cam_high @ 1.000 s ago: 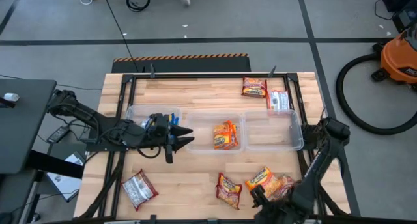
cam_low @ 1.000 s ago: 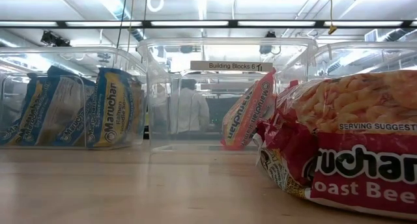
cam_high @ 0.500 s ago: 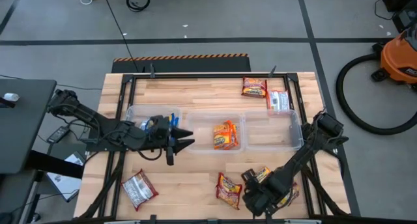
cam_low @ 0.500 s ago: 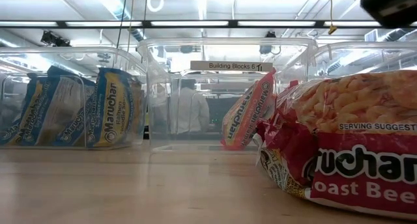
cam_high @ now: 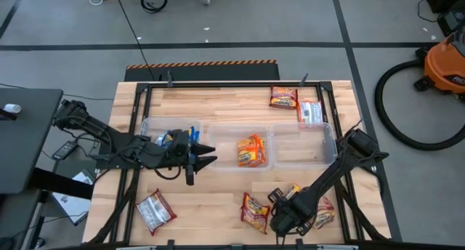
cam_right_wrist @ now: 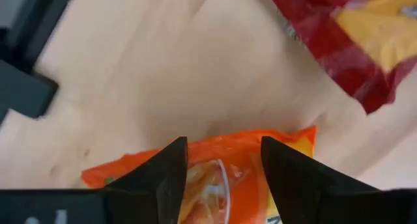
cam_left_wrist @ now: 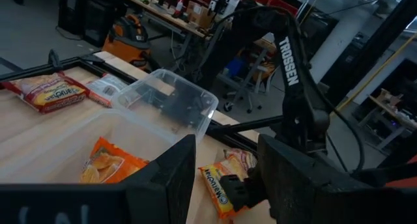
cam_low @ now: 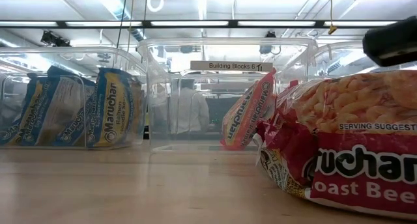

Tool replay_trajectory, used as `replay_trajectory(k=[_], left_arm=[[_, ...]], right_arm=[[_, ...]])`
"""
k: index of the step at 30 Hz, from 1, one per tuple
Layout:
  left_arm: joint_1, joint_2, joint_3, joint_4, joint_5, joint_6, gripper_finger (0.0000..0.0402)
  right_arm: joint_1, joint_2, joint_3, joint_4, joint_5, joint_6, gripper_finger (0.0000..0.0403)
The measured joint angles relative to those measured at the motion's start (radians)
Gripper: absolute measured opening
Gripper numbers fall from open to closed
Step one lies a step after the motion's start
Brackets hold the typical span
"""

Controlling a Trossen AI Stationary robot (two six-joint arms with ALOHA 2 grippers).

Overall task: Sort Maruchan noodles
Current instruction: Put the orange noodle pack into the middle transparent bin

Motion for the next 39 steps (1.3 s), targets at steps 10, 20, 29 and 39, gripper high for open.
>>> replay_trajectory(k=[10,20,29,39], left_arm=[[0.003,0.000,0.000,-0.007,-0.011,0.001,0.0172],[0.003,0.000,0.000,-0.011,-0.023,0.002,0.0172],[0.003,0.000,0.000,-0.018,-0.026,0.002,0.0172],[0.003,0.000,0.000,-0.019,-0.026,0.002,0.0172]], right_arm=[[0.000,0.092,0.006,-0.009,-0.005,-0.057,0.0154],[-0.001,0.067,0.001,-0.008,0.039,-0.105,0.0051],[0.000,-0.021,0.088,-0.125,0.186,-0.043,0.0007],[-0.001,-0.238,0.104,-0.112,0.281,0.103,0.0008]])
